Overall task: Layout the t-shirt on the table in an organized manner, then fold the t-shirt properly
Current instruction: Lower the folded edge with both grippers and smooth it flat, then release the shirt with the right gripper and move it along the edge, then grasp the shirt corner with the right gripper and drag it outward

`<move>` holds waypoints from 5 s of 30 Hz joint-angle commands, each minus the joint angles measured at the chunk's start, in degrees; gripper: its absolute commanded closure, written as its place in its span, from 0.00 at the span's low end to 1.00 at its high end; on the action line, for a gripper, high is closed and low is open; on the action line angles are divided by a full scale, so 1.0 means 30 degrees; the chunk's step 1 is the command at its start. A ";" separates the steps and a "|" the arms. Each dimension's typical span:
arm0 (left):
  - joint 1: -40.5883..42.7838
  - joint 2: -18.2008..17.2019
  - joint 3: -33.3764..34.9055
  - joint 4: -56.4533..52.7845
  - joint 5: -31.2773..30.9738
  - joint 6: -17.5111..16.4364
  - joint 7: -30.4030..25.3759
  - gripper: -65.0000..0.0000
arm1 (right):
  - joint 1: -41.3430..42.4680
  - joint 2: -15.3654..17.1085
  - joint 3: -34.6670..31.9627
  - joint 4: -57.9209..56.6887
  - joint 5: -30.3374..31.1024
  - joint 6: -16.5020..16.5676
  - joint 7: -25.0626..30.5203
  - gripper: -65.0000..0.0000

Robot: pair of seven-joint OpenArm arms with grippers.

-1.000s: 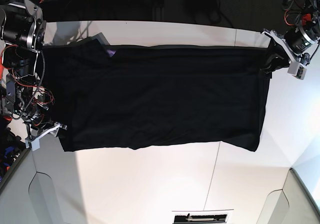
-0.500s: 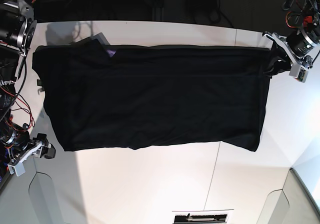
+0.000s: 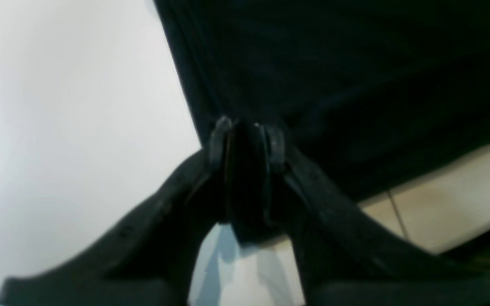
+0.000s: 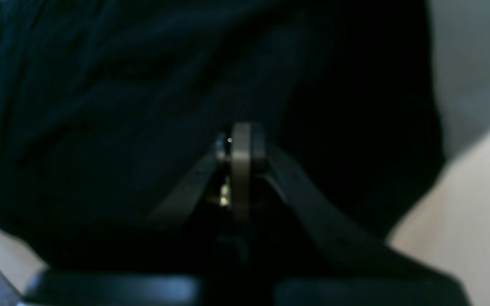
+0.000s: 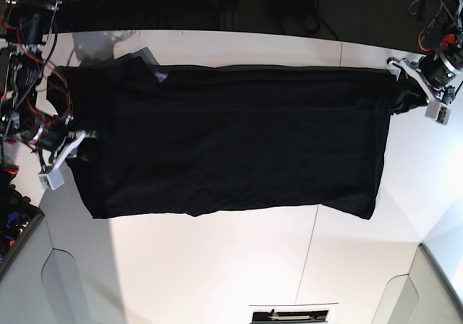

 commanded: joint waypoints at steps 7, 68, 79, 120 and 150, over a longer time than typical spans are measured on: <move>-0.1501 -0.0525 0.0233 -0.1515 -0.1377 -0.0084 -0.0459 0.89 | -0.1472 -0.0546 0.0211 0.0532 -0.0962 0.0000 0.1260 1.00; -0.0022 -0.2769 0.0882 0.0568 -0.4444 -0.0084 0.1545 0.89 | 0.6215 -0.0255 0.4787 -0.9653 -0.5078 -0.1282 0.7847 0.48; -0.0022 -0.2769 0.0882 0.0568 -0.4430 -0.0084 0.1413 0.89 | 0.6317 -0.2076 0.4546 -1.1883 -0.4481 0.0015 0.7839 0.48; 0.0561 -0.2769 0.0889 0.0554 -0.4080 -0.0084 0.1392 0.89 | -0.4102 -0.2448 -0.2142 0.5042 -0.1348 0.0197 0.2878 0.54; 0.0823 -0.2747 0.0889 0.0554 -0.4007 -0.0084 0.1392 0.89 | -0.1807 -0.2455 -0.0721 0.2426 -0.3861 -0.0852 0.4473 0.49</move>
